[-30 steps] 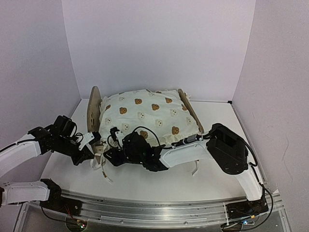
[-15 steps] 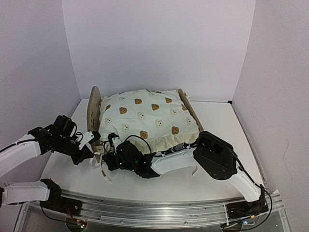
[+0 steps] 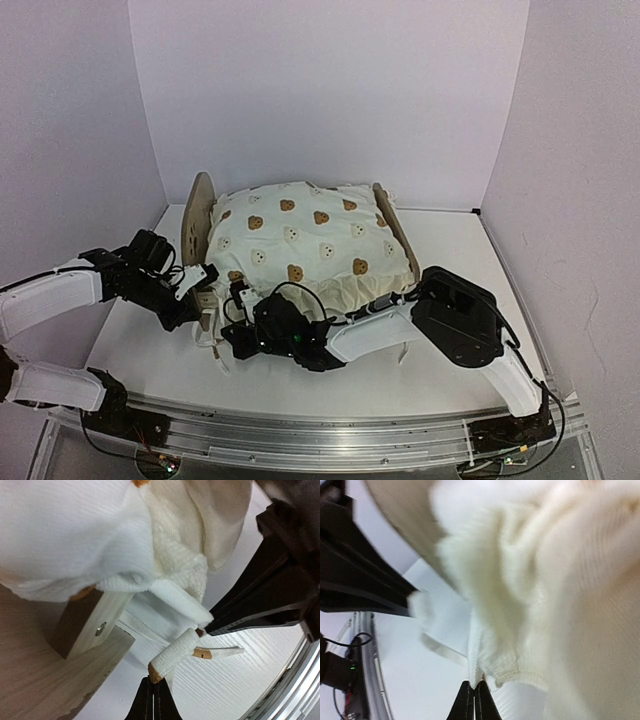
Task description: Set up the pet bed
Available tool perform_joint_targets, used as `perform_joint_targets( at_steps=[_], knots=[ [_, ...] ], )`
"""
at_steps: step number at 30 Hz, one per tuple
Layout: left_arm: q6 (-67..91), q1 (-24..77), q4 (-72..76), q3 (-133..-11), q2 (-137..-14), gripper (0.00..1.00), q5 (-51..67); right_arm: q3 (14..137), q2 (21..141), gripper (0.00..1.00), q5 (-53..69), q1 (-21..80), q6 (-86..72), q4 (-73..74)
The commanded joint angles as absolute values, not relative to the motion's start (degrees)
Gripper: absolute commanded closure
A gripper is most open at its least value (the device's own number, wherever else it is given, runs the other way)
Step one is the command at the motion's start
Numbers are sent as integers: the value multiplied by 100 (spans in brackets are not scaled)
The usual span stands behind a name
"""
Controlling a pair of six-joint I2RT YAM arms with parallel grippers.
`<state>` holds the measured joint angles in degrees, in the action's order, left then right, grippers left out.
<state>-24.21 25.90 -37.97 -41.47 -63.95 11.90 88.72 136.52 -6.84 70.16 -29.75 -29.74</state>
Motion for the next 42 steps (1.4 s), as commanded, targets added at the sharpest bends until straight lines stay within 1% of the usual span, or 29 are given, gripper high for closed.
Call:
perform_joint_targets(
  at_steps=[1,7,13,15,16,19,21,25,27,33,35,37,39,42],
  knots=[
    [-2188,2682,-3888,-4226,-6597,100,915,8642,12971,100,-151,7022,-2865,-3506],
    [-2110,3140,-3769,-4186,-6800,100,753,8625,12907,100,87,7023,-2791,-3619],
    [-2034,3182,-3434,-4223,-7090,100,381,8601,12940,100,121,7020,-2887,-3647],
    [-2178,3187,-3398,-4303,-7069,100,764,8577,12978,100,20,7001,-3004,-3646],
    [-2306,3190,-3408,-4324,-7075,100,1185,8566,12995,100,3,6982,-3070,-3646],
    [-2601,3249,-3217,-4221,-7174,100,1520,8511,13013,93,0,6930,-3222,-3632],
    [-2840,3345,-3013,-4114,-7288,100,1359,8436,12981,87,0,6926,-3216,-3562],
    [-3069,3401,-2519,-3939,-7447,100,1065,8117,12787,79,0,6926,-3246,-3470],
    [-3093,3434,-2360,-3909,-7507,100,1086,7900,12634,76,0,6926,-3269,-3433],
    [-3233,3496,-1992,-3848,-7645,100,1146,7240,12142,61,99,6850,-3406,-3358],
    [-3277,3498,-1906,-3825,-7658,100,1090,7047,12098,60,210,6697,-3871,-3362],
    [-3373,3498,-1850,-3786,-7661,100,1051,7013,12186,64,263,6567,-4334,-3416],
    [-3556,3503,-1809,-3700,-7637,100,1062,7188,12403,65,401,6524,-4422,-3551],
    [-3908,3497,-1721,-3608,-7600,100,1140,7513,12717,62,524,6488,-4598,-3778]
  ],
)
